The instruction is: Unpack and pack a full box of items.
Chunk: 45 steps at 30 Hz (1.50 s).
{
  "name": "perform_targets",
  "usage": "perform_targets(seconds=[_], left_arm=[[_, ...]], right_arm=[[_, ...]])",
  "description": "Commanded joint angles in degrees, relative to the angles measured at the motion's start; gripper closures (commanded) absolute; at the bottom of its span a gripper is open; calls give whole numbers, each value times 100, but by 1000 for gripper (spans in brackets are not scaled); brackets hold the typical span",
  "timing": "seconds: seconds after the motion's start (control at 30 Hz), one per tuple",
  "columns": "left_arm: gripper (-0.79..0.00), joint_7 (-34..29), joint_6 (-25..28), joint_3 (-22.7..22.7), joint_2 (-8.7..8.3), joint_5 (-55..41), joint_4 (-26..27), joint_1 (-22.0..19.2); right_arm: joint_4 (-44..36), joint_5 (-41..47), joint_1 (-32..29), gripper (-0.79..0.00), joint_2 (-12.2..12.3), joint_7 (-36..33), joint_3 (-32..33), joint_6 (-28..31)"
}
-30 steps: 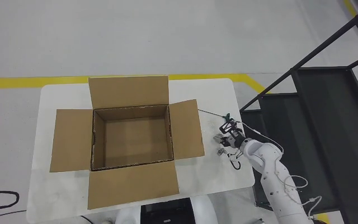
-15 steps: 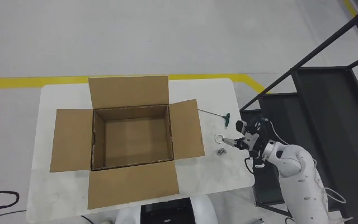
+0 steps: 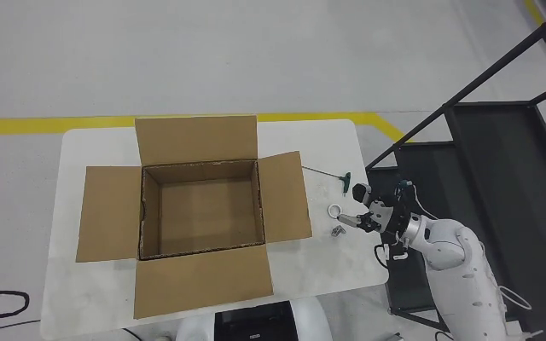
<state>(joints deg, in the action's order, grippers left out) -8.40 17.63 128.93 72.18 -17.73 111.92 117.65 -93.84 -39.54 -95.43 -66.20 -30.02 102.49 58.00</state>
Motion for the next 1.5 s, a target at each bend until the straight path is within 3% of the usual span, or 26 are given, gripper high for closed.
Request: perform_targets(seconds=[0.0,0.2,0.4,0.53,0.73,0.83,0.9,1.1,1.47], left_arm=[[-785,0,-1,0,0,0,0,-1],[-785,0,-1,0,0,0,0,-1],[-785,0,-1,0,0,0,0,-1],[-785,0,-1,0,0,0,0,-1],[-785,0,-1,0,0,0,0,-1],[-785,0,-1,0,0,0,0,-1],[-785,0,-1,0,0,0,0,-1],[-785,0,-1,0,0,0,0,-1],[-785,0,-1,0,0,0,0,-1]], right_arm=[[0,0,0,-785,0,0,0,0],[-13,-66,8,-785,2,-15,11,-50],[13,-1768,200,-785,-4,274,-177,-1078],[410,-2973,387,-785,-38,725,-676,-1761],[1221,-3617,795,-776,-77,1026,-1296,-2096],[1587,-3645,1013,-613,-93,1117,-1497,-2106],[1793,-3549,1132,-385,-96,1170,-1548,-2049],[2141,-3135,1280,-280,-42,1139,-1351,-1851],[2470,-3103,1419,-311,8,1083,-1388,-1985]])
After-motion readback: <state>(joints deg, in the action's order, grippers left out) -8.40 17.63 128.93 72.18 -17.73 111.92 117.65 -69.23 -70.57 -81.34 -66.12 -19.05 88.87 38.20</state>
